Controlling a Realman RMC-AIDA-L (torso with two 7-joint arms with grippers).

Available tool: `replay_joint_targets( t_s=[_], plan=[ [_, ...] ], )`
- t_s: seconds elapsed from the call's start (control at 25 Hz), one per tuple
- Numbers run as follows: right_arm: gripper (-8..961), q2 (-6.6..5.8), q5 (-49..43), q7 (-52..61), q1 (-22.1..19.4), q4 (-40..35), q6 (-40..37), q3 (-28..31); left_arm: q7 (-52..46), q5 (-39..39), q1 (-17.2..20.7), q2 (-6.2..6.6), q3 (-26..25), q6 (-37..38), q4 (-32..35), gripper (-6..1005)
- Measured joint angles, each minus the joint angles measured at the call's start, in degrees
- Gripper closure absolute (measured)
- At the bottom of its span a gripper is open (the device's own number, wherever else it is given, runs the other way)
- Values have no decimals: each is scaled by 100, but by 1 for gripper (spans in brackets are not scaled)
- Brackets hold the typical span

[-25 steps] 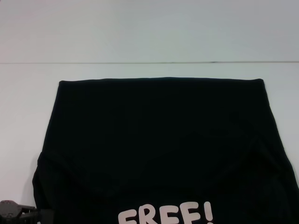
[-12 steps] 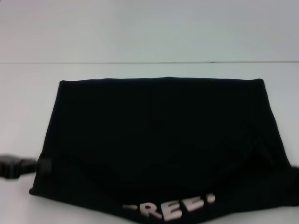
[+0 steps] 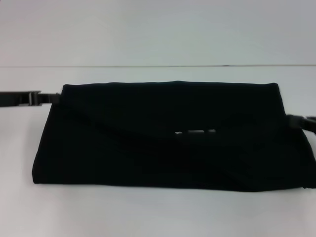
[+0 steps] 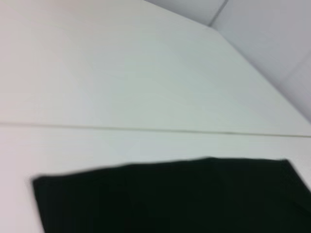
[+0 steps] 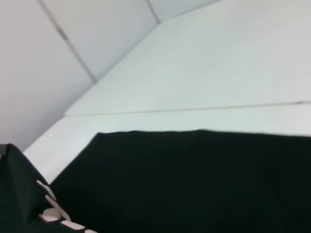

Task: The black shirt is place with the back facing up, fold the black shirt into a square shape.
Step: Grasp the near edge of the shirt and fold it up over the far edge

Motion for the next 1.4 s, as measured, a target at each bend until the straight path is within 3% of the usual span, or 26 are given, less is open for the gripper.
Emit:
replay_joint_targets(
  t_s=[0.36, 0.68, 1.04, 1.4],
  plan=[
    [918, 199, 1, 875, 852, 526, 2181, -1036, -320, 5, -349, -176, 1253, -2330, -405, 997],
    [915, 328, 19, 1244, 1363, 744, 3303, -1536, -323, 41, -506, -240, 1612, -3144, -440, 998],
    [908, 89, 28, 1682, 1658, 686, 3410, -1585, -326, 45, -584, -182, 1646, -3574, -295, 997],
    [902, 43, 30, 1816, 1709, 697, 3636, -1586, -277, 5, -702, -176, 1653, -3776, -227, 998]
  ],
)
